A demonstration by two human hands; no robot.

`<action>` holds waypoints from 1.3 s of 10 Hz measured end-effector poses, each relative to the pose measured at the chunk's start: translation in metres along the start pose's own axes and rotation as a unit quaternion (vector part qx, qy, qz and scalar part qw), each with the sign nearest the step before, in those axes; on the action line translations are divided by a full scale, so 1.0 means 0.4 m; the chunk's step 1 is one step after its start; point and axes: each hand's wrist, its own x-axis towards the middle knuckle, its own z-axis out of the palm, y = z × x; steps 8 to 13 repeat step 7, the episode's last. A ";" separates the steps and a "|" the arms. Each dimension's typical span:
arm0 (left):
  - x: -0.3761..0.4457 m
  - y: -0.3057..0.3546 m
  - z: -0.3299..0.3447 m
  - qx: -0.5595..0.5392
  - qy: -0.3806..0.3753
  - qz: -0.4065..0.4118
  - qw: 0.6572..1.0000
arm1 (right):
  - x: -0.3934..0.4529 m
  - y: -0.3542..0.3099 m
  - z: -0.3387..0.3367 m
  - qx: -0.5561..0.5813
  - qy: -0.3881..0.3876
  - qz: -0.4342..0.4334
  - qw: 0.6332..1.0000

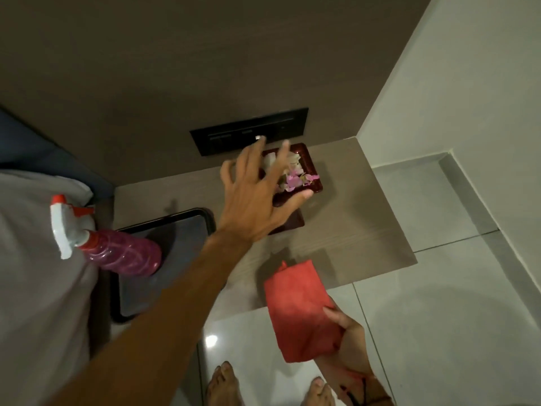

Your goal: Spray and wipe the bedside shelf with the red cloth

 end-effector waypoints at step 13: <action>-0.361 -0.313 0.016 -0.382 0.022 -0.453 0.805 | 0.221 0.122 0.394 -0.497 -0.099 -0.082 0.858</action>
